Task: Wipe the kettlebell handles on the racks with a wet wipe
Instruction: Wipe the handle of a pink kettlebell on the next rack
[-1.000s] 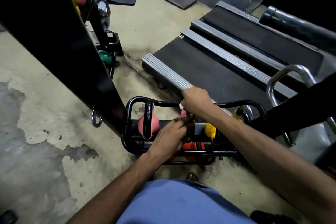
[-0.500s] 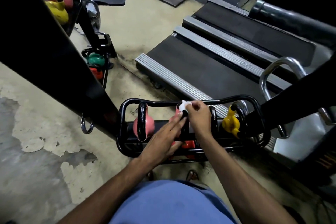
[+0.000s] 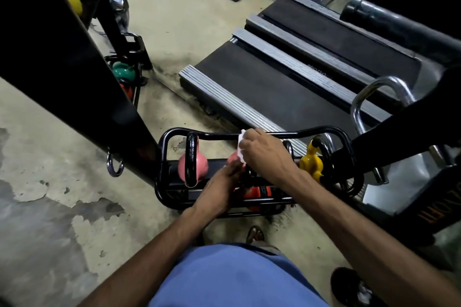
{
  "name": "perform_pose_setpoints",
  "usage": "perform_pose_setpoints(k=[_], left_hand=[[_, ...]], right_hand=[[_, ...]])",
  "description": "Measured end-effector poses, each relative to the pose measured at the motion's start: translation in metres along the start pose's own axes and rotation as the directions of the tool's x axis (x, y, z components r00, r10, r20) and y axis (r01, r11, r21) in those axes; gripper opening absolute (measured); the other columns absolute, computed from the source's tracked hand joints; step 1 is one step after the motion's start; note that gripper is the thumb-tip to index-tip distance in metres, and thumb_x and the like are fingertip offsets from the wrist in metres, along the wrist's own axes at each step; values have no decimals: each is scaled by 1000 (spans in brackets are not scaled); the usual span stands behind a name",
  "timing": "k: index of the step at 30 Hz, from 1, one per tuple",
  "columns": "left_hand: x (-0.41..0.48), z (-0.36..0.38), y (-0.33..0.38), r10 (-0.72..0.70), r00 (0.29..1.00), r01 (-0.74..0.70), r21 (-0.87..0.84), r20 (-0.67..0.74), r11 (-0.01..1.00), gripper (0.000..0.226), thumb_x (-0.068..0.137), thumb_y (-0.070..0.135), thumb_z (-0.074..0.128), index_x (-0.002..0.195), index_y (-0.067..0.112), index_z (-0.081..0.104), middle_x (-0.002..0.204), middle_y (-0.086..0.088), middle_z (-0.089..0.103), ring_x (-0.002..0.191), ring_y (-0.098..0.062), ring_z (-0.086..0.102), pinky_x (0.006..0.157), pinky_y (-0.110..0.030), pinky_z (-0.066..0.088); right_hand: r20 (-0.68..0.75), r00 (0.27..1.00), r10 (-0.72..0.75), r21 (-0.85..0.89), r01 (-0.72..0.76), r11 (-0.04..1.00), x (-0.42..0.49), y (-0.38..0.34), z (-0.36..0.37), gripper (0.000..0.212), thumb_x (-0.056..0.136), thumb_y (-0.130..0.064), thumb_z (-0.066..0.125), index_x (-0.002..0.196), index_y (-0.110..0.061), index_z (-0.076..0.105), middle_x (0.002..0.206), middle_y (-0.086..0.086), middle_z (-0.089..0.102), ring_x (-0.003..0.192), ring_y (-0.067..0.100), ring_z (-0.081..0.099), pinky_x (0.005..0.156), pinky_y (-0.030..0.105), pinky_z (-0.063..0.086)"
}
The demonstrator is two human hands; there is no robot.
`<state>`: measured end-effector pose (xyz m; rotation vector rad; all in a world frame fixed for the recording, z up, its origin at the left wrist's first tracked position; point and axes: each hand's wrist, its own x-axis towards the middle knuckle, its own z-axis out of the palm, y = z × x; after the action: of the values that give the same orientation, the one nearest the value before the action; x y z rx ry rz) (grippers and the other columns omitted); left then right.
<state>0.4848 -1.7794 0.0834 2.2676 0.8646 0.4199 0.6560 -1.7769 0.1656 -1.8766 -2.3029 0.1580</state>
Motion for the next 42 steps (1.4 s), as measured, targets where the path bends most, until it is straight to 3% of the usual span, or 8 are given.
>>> perform_pose_setpoints(k=[5, 11, 16, 21, 27, 34, 38, 42], left_hand=[[4, 2, -19, 29, 991, -46, 128, 133, 991, 69, 87, 25, 66, 152, 15, 45, 161, -4, 41, 146, -21, 41, 120, -34, 34], [1, -6, -8, -62, 981, 22, 214, 183, 977, 33, 92, 30, 63, 115, 6, 63, 122, -17, 61, 117, -35, 55, 100, -43, 45], [3, -8, -8, -38, 978, -6, 210, 204, 978, 35, 91, 32, 62, 116, 7, 64, 127, -15, 60, 120, -35, 55, 102, -42, 46], [2, -3, -14, -39, 985, 55, -91, 169, 994, 52, 94, 34, 60, 144, 21, 54, 151, 1, 53, 136, -21, 54, 112, -36, 47], [-5, -5, -9, -228, 959, 274, -354, 168, 894, 55, 90, 68, 58, 125, 27, 69, 127, -8, 71, 111, -32, 70, 93, -58, 57], [4, -2, -17, 69, 991, -78, 76, 111, 994, 58, 85, 29, 72, 139, 14, 58, 154, -4, 48, 143, -23, 44, 118, -37, 37], [1, -1, -16, 76, 992, -83, 68, 100, 994, 53, 87, 28, 72, 135, 9, 61, 142, -9, 56, 135, -25, 51, 113, -34, 40], [1, -7, -15, 29, 995, -40, 110, 96, 993, 40, 89, 36, 71, 118, 8, 67, 135, -13, 59, 117, -32, 59, 96, -34, 47]], right_hand=[[-140, 761, 634, 592, -449, 670, -24, -14, 12, 7, 89, -26, 67, 94, -21, 68, 90, -8, 68, 81, 11, 61, 69, 28, 47], [712, 611, 346, 575, -224, -787, 5, -11, 26, 36, 96, -17, 32, 110, 6, 55, 78, 19, 62, 64, 30, 60, 52, 31, 52], [676, 558, 481, 669, -193, -718, 7, -20, 19, 32, 97, -14, 38, 85, 3, 63, 72, 17, 63, 61, 26, 55, 53, 29, 44], [-233, 716, 658, 638, -398, 659, -20, -32, 28, 12, 86, -17, 63, 97, -16, 68, 103, -1, 67, 94, 13, 61, 81, 26, 48], [-169, 983, 67, -57, -78, 995, -13, -20, 35, 36, 88, -21, 44, 102, 1, 69, 117, 18, 64, 116, 37, 58, 97, 48, 53], [-366, 773, 518, 485, -316, 815, -55, -45, 21, 14, 95, -19, 68, 107, -14, 72, 111, -3, 71, 100, 9, 65, 85, 21, 50], [126, 502, 855, 909, -405, 104, -31, -49, 24, 21, 92, -25, 58, 78, -15, 69, 70, -6, 68, 63, 11, 62, 62, 31, 50], [683, 533, 499, 675, -202, -709, -1, -38, -4, 48, 103, -16, 33, 68, -1, 63, 56, 9, 62, 44, 19, 60, 46, 22, 52]])
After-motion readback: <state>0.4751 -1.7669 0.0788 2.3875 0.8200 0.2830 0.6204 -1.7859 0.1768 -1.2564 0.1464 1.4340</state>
